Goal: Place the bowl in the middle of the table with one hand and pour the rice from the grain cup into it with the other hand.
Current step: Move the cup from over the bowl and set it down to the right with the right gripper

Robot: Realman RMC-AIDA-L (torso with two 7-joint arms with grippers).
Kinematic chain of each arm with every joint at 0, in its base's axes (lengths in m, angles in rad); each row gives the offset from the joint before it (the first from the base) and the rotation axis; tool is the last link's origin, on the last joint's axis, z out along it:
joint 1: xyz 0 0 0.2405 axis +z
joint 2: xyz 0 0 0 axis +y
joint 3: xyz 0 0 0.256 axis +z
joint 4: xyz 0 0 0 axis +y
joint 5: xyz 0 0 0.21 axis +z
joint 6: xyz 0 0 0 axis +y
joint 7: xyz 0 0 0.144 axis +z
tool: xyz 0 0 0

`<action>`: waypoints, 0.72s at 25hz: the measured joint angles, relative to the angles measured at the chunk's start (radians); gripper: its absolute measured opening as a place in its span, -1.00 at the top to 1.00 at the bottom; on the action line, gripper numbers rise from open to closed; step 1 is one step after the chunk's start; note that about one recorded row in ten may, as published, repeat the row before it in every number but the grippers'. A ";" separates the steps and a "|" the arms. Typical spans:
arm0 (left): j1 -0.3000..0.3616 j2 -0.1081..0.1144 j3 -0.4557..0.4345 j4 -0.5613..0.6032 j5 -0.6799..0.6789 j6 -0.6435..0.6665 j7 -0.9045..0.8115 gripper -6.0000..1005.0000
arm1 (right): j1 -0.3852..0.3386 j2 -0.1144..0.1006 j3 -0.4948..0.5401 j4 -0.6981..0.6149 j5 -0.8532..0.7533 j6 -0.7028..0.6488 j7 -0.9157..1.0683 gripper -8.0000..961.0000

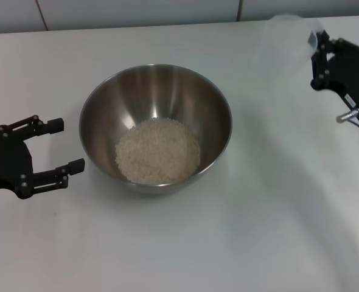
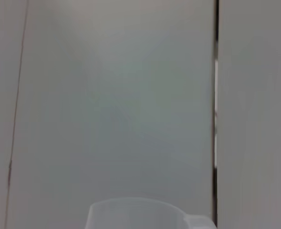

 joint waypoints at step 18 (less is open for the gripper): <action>-0.006 -0.003 0.006 -0.003 0.000 0.000 0.000 -0.62 | -0.042 0.007 -0.211 -0.068 -0.002 0.092 0.077 0.97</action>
